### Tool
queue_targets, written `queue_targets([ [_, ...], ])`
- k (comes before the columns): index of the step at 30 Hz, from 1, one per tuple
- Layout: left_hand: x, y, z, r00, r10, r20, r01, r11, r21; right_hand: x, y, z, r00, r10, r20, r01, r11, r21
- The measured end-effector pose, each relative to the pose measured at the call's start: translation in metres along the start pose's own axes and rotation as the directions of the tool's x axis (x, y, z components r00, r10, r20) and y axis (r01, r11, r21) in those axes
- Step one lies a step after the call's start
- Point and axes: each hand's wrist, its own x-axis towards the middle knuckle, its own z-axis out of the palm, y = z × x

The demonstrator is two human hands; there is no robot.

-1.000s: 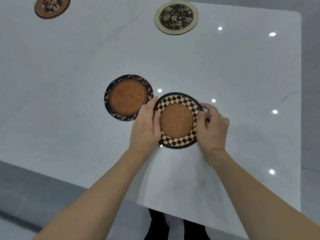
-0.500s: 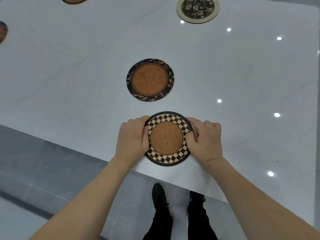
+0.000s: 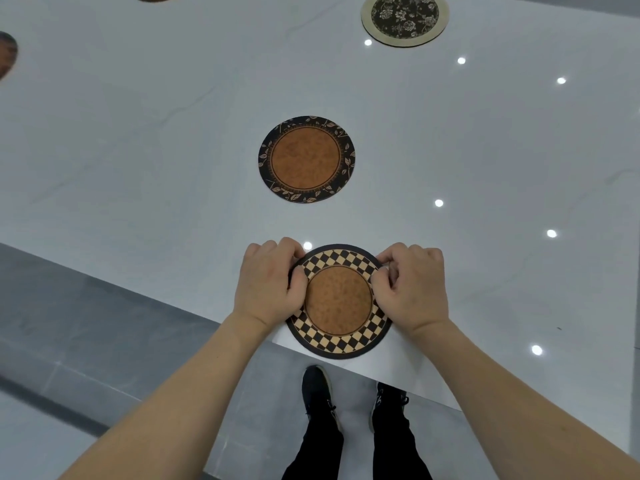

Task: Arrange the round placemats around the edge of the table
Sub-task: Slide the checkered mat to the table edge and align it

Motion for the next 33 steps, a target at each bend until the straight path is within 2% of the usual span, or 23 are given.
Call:
queue_targets([
  [33,-0.0003,0.0017,-0.0001,0.999,-0.006,0.046,0.003,0.998,0.057,-0.0005,-0.0023,0.0015,1.0,0.002,-0.014,-0.002,0.998,-0.055],
])
